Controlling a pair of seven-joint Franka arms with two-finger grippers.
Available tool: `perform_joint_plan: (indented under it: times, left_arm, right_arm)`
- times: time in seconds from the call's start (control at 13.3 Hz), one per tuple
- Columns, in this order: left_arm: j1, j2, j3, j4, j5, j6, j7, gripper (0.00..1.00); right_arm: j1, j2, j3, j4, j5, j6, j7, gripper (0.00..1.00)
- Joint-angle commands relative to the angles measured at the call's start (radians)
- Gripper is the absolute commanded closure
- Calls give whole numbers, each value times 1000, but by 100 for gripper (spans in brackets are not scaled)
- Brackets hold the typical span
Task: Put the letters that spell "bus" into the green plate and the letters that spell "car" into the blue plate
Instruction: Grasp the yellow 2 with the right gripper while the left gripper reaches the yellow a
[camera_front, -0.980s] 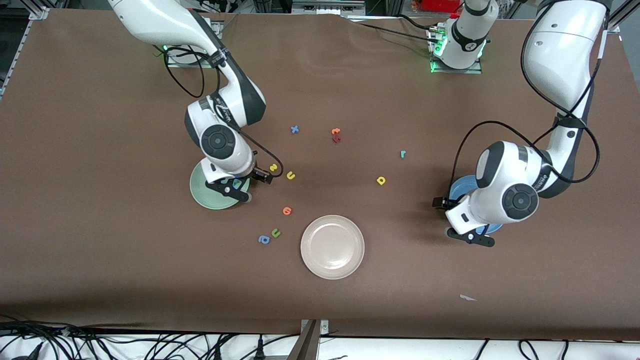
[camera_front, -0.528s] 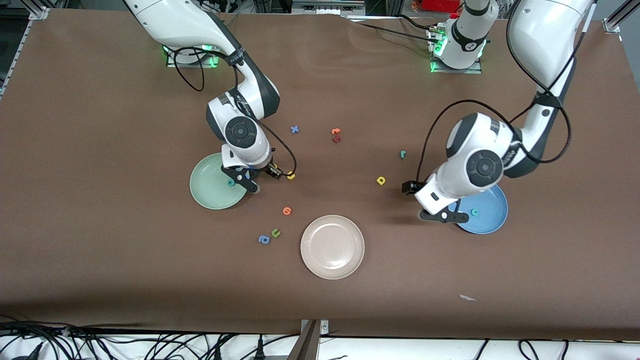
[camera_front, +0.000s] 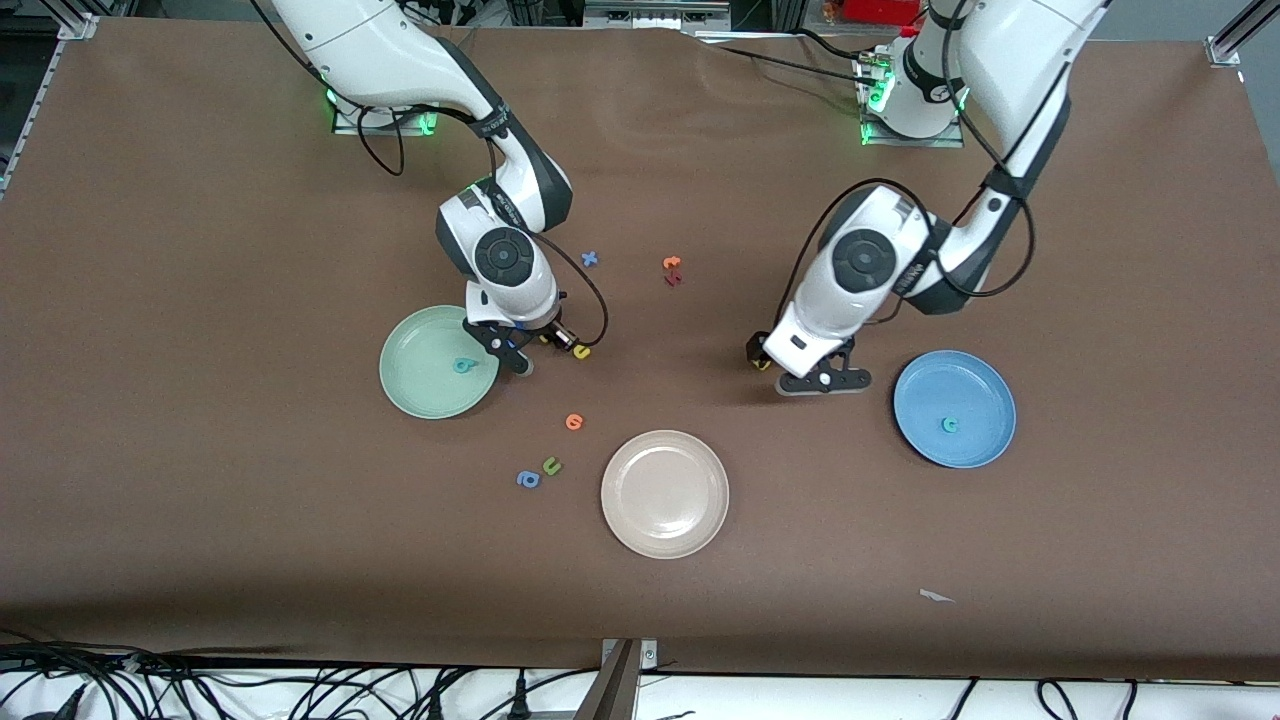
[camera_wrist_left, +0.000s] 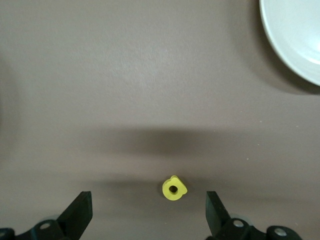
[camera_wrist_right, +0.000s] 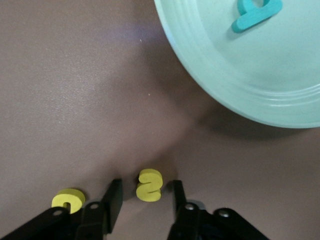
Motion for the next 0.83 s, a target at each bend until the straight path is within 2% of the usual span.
perform_joint_plan:
  times: [0.0, 0.15, 0.38, 0.45, 0.68, 0.75]
  left_arm:
    - [-41, 59, 6, -4, 93, 61, -129, 0]
    - [-55, 83, 8, -4, 116, 80, -168, 0]
    - [-53, 106, 8, -1, 140, 94, -171, 1]
    - [-50, 108, 8, -2, 149, 100, -171, 9]
    - [-47, 122, 8, -1, 151, 101, -168, 27]
    - [-47, 125, 9, -1, 151, 101, -166, 30]
  right_arm:
    - [4, -7, -2, -11, -6, 15, 20, 54]
    - [4, -7, -2, -11, -8, 15, 20, 59]
    - [4, -7, -4, -11, -8, 15, 20, 88]
    - [4, -8, -5, -11, -8, 14, 19, 97]
    - [3, -19, -12, -6, -8, 6, 12, 98]
    - [1, -33, -13, -5, -8, 0, 5, 98]
